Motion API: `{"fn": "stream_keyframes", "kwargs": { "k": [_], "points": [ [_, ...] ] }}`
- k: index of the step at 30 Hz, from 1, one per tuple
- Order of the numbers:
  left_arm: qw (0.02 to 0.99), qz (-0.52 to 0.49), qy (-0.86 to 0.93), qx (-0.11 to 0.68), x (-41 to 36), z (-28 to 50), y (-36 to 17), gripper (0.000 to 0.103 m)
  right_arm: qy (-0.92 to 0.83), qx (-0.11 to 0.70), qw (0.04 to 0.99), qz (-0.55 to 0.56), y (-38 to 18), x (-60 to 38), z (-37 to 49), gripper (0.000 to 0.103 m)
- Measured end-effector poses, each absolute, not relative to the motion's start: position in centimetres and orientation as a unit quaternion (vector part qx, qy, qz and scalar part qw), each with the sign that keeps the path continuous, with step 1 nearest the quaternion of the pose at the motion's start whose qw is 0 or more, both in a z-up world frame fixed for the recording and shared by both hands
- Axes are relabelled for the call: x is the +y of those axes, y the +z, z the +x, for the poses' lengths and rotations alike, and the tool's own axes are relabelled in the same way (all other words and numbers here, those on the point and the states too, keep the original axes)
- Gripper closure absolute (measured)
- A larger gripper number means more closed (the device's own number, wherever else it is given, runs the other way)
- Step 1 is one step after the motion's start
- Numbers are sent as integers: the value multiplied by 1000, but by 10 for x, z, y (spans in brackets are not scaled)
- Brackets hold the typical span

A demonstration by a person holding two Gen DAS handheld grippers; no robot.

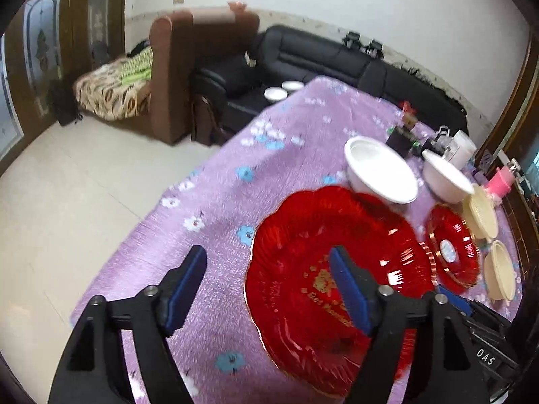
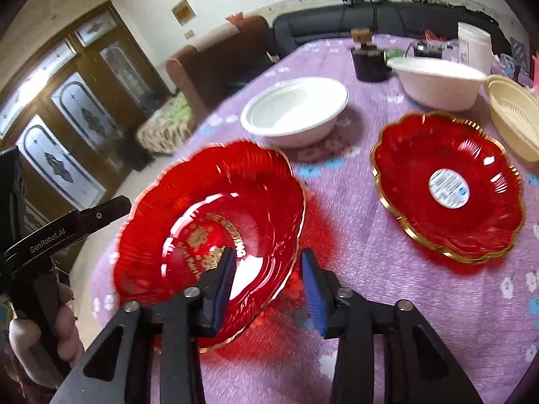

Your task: Organize plates and bowls

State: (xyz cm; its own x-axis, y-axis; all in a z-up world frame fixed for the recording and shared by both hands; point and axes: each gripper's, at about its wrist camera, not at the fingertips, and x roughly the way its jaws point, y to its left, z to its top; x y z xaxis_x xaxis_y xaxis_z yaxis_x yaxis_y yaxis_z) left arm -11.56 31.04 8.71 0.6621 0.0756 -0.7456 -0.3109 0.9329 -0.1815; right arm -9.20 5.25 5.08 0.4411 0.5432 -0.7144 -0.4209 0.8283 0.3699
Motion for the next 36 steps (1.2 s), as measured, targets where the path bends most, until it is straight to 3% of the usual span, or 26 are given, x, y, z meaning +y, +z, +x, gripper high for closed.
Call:
{"fn": "stream_keyframes", "kwargs": {
  "k": [8,22,36],
  "points": [
    [915,-154,33,372,259,-144,123,17,235,409,877,96,75,-37,-102,48],
    [905,-75,-74,413,145,-136,105,17,98,393,892,200,74,-224,-95,48],
    [883,-120,-104,442,115,-58,95,17,155,450,857,196,45,-133,-33,47]
  ]
}}
